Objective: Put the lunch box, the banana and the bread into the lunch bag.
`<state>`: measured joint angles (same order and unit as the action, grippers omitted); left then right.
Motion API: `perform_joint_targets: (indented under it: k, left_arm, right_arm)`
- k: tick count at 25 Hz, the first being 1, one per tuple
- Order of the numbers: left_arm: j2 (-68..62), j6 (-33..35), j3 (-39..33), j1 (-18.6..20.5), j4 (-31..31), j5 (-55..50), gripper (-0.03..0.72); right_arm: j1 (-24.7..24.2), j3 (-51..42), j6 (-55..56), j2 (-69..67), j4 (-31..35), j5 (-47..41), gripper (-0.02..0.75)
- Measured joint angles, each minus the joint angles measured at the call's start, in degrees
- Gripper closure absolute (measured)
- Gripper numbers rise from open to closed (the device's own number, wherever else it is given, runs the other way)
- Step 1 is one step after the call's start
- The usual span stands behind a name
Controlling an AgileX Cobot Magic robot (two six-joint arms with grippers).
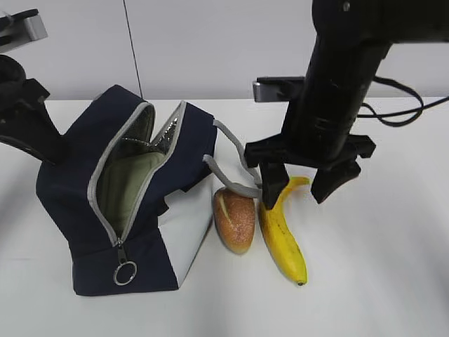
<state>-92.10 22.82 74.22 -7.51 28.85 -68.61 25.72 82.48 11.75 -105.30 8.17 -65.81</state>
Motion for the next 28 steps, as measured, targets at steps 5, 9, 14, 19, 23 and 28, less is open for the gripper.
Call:
perform_joint_targets:
  k: [5,9,14,19,23,28]
  left_arm:
    - [0.0,0.0,0.0,0.0,0.0,-0.13,0.673]
    - [0.0,-0.23,0.0,0.0,0.0,-0.13,0.673]
    - [0.0,-1.03,0.0,0.0,0.0,-0.25,0.673]
    - [0.0,-1.24,0.0,0.0,0.0,-0.25,0.673]
    - [0.0,-1.24,0.0,0.0,0.0,-0.27,0.672]
    - [0.0,-1.28,0.0,0.0,0.0,-0.37,0.672]
  right_arm:
    - [0.0,-7.28,0.0,0.0,1.38,6.84,0.155]
    - [0.0,-8.89,0.0,-0.4,1.38,11.39,0.155]
    - [0.0,-8.89,-0.11,-3.21,1.38,15.26,0.154]
    - [0.0,-9.12,-0.11,-5.59,0.65,17.45,0.155]
    - [-0.13,-9.12,-0.01,-5.71,-1.13,18.7,0.155]
    - [-0.23,-9.12,-0.02,-6.95,-1.48,18.85,0.155]
